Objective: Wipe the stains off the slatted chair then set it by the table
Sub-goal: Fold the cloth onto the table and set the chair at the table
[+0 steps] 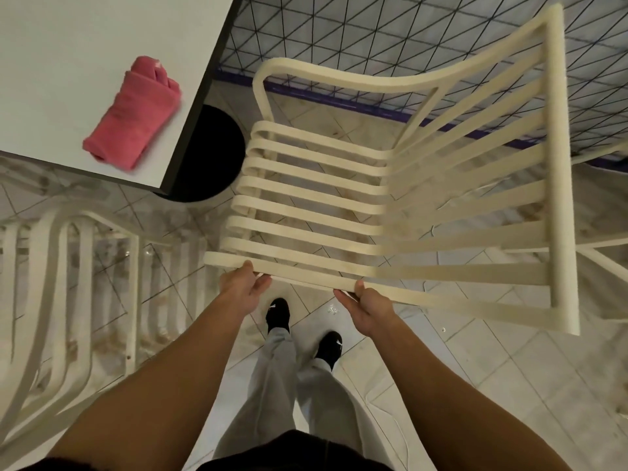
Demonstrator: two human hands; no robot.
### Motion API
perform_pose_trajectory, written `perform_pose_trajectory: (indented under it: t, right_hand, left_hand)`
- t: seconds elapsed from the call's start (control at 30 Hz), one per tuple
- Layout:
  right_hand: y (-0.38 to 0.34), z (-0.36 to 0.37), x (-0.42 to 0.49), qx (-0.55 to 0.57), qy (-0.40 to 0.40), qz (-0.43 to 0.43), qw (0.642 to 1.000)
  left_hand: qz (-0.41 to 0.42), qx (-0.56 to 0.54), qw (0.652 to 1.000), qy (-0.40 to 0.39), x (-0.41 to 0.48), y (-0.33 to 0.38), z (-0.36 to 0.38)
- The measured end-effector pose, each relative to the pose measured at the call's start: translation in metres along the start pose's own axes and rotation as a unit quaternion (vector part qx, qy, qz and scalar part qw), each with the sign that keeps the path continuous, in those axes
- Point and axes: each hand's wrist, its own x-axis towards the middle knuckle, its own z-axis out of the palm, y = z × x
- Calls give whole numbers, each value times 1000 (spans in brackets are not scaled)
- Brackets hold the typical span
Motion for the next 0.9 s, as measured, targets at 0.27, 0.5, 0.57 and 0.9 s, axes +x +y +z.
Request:
perform_pose_trajectory:
  t: [0.27,0.5,0.57,0.9]
  right_hand:
    - [-12,35,9,34,-2,3,999]
    - [-32,64,24,53,-22,-2,998]
    - [-39,76,28,52,-25,-5,998]
    - [-71,134,46,51,-9,-12,999]
  left_hand:
    - [10,-3,1000,-19,18,36,13]
    - [11,-6,999,-33,44,71,24]
    - [13,-4,999,-38,51,82,30]
    - [28,-16,999,-24,75,138,67]
